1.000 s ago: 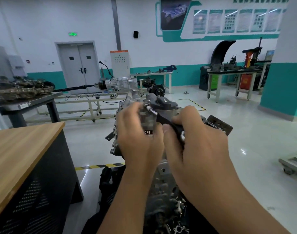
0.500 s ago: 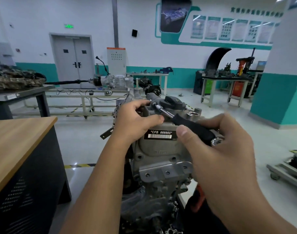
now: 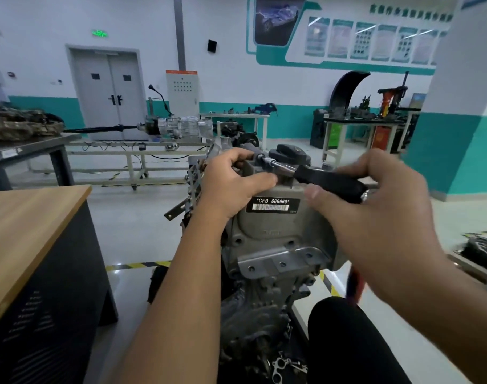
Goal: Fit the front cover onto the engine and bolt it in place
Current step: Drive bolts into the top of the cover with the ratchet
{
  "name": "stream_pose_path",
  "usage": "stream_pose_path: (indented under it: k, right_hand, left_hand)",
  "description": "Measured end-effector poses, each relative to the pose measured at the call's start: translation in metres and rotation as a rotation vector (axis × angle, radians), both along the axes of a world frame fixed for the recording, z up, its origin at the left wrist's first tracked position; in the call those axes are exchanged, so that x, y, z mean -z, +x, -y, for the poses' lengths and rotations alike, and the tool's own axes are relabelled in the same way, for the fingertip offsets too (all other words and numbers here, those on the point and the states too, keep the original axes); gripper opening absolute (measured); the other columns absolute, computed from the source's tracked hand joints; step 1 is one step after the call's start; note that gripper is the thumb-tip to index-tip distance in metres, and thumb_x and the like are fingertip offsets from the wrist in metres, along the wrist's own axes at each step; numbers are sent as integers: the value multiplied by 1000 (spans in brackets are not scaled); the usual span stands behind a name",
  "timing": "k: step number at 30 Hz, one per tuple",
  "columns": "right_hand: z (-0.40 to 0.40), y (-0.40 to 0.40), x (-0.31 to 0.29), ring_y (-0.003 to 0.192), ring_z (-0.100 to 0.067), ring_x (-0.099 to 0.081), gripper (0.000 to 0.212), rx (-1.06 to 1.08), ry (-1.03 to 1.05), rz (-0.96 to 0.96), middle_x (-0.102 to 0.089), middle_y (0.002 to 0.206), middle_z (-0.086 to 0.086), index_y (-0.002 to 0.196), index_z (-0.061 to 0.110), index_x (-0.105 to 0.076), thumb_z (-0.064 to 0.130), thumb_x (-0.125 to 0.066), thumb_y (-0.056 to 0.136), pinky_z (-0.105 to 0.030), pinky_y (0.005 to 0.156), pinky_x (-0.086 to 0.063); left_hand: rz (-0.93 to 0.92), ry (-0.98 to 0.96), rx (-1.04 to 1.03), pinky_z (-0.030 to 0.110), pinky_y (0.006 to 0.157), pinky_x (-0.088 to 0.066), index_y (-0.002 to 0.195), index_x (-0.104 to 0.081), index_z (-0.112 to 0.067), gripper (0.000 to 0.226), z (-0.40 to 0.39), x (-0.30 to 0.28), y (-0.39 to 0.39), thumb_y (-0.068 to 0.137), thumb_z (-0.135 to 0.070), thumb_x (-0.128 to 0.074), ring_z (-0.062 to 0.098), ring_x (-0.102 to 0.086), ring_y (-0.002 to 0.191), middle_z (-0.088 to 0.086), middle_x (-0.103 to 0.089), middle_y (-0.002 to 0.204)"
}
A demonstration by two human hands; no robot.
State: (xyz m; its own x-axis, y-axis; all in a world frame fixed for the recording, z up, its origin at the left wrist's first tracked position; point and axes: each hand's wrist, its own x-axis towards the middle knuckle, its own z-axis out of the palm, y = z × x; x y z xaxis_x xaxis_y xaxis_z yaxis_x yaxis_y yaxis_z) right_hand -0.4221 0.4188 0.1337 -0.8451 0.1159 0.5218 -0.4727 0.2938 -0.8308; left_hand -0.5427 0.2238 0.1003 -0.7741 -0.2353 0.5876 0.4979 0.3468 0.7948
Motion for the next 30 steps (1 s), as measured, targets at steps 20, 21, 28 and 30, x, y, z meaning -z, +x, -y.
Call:
stream_pose_path:
  k: [20, 21, 28, 30]
  right_hand:
    - [-8, 2, -21, 45, -20, -40, 45, 274, 967, -481, -41, 55, 3, 70, 16, -49, 55, -50, 92, -28, 46, -32]
    - [-8, 2, -20, 47, -20, -43, 44, 259, 971, -461, -45, 58, 3, 75, 16, -53, 56, -49, 92, -29, 46, -37]
    - [-26, -8, -26, 46, -23, -45, 24, 151, 1060, -607, -52, 64, -4, 85, 7, -57, 19, -77, 86, -30, 39, -43]
    - [-26, -7, -24, 44, -22, -41, 37, 192, 1009, -581, -46, 57, 0, 74, 12, -53, 43, -65, 90, -28, 42, -39]
  left_hand:
    - [-72, 34, 49, 15, 65, -52, 97, -71, -39, 45, -1, 5, -2, 55, -40, -89, -6, -65, 76, -20, -70, 83]
    - [-71, 36, 51, 18, 67, -54, 98, -71, -39, 46, -1, 5, -2, 55, -41, -88, -3, -66, 79, -17, -71, 86]
    - [-19, 34, 36, 23, 68, -56, 94, -69, -45, 46, 1, 5, 0, 52, -48, -87, -5, -66, 80, -22, -69, 84]
    - [-18, 34, 28, 19, 67, -52, 97, -70, -45, 48, 0, 6, -1, 53, -49, -86, -5, -65, 79, -24, -68, 84]
